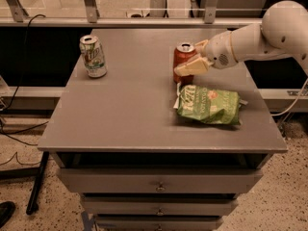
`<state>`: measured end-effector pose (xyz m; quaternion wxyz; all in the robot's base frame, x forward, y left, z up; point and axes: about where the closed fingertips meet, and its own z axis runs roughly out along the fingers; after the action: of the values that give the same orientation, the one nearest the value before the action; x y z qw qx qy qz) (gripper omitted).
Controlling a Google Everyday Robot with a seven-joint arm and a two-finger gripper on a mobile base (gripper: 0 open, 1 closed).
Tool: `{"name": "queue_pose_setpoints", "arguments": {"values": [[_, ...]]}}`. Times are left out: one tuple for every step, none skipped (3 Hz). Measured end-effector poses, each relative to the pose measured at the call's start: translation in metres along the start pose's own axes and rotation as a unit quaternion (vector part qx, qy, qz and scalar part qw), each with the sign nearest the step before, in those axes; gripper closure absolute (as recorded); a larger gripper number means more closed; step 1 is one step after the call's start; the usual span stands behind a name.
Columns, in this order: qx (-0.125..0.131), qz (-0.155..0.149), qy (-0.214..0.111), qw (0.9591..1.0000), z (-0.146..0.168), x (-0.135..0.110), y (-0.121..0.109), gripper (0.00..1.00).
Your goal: Move coke can near green jalapeno chip bag
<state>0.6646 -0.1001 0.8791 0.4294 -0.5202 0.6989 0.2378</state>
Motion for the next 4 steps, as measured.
{"name": "queue_pose_setpoints", "arguments": {"values": [[0.003, 0.004, 0.008, 1.0000, -0.002, 0.008, -0.001, 0.00], [0.025, 0.019, 0.018, 0.9993, -0.016, 0.021, -0.012, 0.00], [0.086, 0.049, 0.014, 0.9950, -0.055, 0.041, -0.049, 0.00], [0.161, 0.064, -0.009, 0.9848, -0.103, 0.050, -0.094, 0.00]]}}
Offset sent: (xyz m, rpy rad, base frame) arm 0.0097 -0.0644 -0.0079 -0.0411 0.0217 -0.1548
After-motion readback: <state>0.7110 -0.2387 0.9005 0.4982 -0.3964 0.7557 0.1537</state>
